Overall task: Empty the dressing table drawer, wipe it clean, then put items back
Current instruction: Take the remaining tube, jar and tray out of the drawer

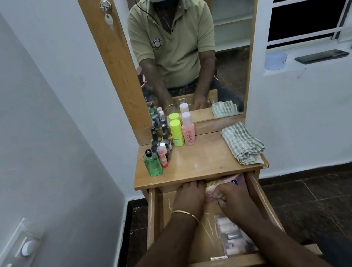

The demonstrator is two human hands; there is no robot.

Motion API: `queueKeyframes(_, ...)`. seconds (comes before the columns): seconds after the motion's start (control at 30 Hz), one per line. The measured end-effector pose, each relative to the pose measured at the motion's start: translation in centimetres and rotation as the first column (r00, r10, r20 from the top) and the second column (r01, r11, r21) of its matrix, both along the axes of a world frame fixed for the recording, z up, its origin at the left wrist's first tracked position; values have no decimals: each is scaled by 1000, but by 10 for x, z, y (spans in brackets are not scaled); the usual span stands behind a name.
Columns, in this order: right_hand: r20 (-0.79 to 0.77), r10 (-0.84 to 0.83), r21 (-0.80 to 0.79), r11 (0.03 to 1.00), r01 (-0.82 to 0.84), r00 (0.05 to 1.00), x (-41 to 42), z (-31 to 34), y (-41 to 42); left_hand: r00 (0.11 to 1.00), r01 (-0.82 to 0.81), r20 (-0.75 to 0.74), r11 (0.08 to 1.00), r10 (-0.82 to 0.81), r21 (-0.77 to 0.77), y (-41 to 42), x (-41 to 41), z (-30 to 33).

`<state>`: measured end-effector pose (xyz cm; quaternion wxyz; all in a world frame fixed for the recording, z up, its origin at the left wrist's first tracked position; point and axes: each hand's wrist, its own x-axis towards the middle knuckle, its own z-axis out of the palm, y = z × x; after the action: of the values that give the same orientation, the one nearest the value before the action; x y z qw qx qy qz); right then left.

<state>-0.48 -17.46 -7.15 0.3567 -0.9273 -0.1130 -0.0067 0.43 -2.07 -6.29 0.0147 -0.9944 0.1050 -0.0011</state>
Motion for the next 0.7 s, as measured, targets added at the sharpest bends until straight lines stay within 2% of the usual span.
queueKeyframes(0.27,-47,66,50,997,-63,997,-8,10,5,999,-22,-44,999,20,-35,-2,-15,5)
queueKeyframes(0.4,50,87,163,982,-94,995,-18,23,6,1000,-27,-5,986,26,-164,11,-30,16)
queueKeyframes(0.5,165,19,220,974,-56,986,-29,38,11,997,16,78,956,7,-294,25,-46,18)
queueKeyframes(0.6,341,-13,286,954,-91,940,-43,64,21,987,26,149,880,51,-475,32,-59,22)
queueKeyframes(0.7,477,-116,379,921,-85,871,-55,90,33,972,-48,123,684,199,-728,27,-54,37)
